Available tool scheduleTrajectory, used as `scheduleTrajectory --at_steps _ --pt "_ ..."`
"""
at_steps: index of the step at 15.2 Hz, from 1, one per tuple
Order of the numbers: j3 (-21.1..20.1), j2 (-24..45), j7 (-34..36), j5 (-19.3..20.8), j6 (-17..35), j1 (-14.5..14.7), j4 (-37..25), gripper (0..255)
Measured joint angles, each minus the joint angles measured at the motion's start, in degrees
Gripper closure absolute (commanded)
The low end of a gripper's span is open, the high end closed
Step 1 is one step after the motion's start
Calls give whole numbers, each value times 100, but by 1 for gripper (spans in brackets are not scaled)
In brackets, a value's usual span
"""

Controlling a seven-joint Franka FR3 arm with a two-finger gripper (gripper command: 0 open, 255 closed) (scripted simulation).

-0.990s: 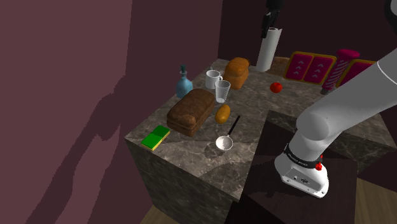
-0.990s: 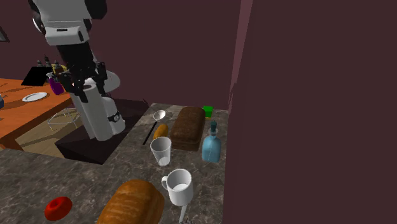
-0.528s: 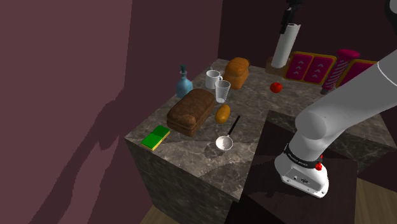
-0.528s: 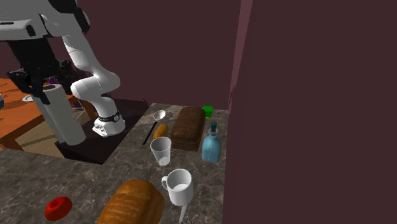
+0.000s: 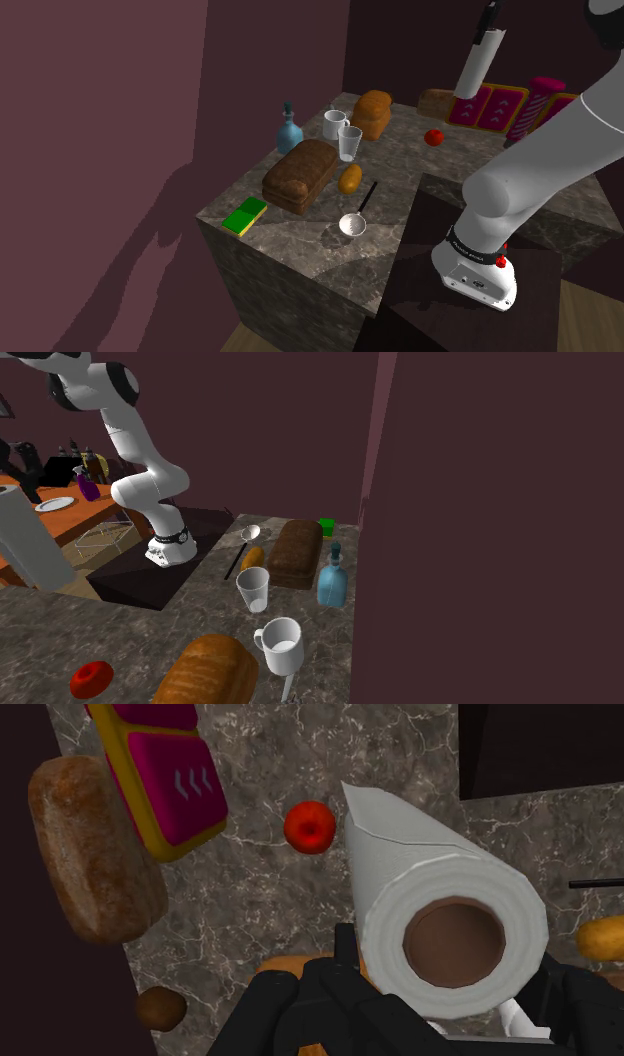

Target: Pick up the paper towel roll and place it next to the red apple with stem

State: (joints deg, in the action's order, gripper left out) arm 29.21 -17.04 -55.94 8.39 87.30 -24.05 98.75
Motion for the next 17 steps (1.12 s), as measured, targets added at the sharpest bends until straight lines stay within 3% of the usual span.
scheduleTrajectory --at_steps 6,17 --pt "804 651 -1081 -255 -119 -235 -767 255" --pt "823 415 -1078 -108 649 -298 193 255"
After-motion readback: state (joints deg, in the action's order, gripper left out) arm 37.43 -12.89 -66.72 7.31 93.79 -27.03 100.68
